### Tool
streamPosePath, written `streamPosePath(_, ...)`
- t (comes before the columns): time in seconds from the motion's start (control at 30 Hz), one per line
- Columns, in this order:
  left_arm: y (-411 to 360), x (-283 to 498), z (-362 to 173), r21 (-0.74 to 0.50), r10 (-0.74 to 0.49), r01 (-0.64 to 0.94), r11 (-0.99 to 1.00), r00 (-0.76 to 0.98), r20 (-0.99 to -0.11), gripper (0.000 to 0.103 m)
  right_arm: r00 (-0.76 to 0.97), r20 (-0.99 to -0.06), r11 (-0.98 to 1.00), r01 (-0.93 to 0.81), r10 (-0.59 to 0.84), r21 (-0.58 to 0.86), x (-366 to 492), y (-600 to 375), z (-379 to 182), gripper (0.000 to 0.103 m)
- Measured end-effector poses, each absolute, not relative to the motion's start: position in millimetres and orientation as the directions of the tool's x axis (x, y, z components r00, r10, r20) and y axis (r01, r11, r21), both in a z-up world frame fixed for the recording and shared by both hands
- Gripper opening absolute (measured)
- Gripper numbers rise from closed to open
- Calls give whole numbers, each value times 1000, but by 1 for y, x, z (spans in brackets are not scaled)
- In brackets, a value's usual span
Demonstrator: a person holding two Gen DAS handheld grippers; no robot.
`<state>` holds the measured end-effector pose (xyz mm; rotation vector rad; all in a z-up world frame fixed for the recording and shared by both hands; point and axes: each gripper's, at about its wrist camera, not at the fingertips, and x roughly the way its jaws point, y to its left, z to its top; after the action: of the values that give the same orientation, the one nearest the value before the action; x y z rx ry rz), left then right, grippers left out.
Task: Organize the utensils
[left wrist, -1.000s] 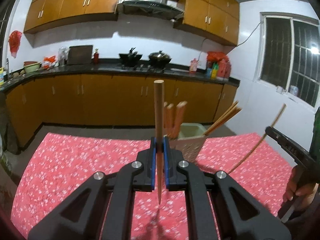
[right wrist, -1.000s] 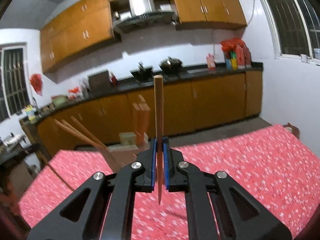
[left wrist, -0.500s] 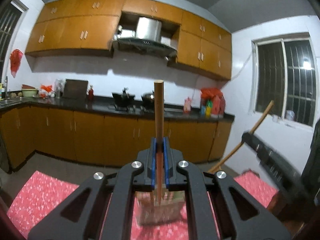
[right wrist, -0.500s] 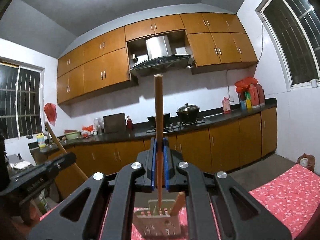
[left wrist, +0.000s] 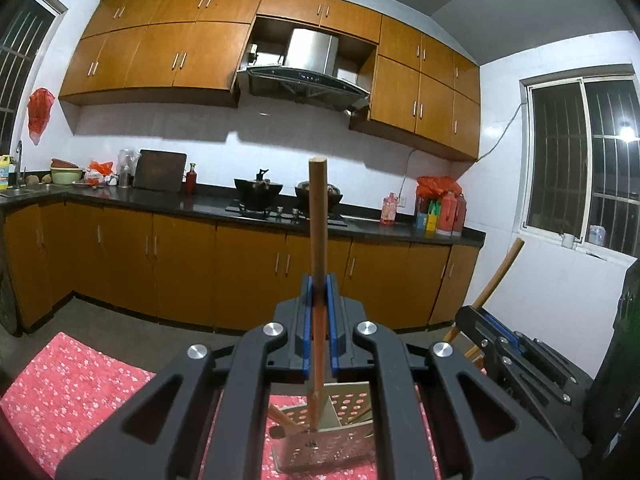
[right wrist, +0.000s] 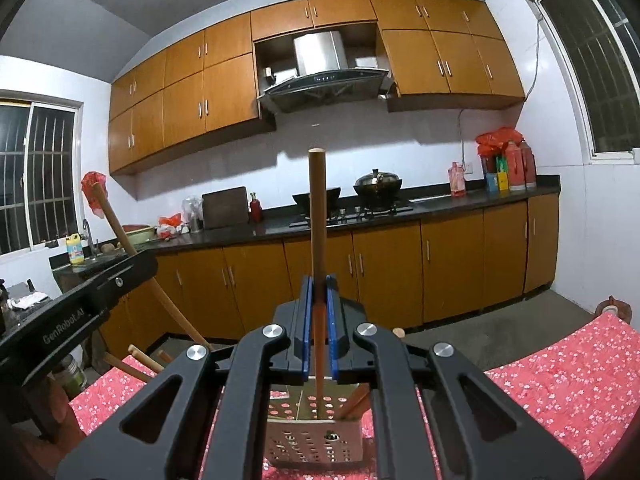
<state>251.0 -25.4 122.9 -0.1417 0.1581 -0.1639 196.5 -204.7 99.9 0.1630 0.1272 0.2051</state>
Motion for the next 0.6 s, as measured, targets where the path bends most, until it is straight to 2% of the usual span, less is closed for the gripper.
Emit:
streamPosePath(0.17, -22, 258, 118, -165, -192, 164, 973, 966, -171, 8, 962, -131, 960, -217, 241, 177, 196, -201, 99, 8)
streamPosePath(0.4, -12, 242, 127, -176, -192, 166, 970, 970, -148, 18, 964, -104, 960, -225, 244, 170, 179, -205, 114, 14)
streamPosePath(0.53, 1, 225, 135, -191, -183, 156, 969, 975, -130, 28, 969, -78, 960, -216, 233, 177, 163, -213, 122, 33)
streamPosePath(0.6, 11, 213, 136, -188, -170, 143, 972, 976, -133, 37, 971, -74, 961, -209, 226, 182, 152, -220, 124, 42)
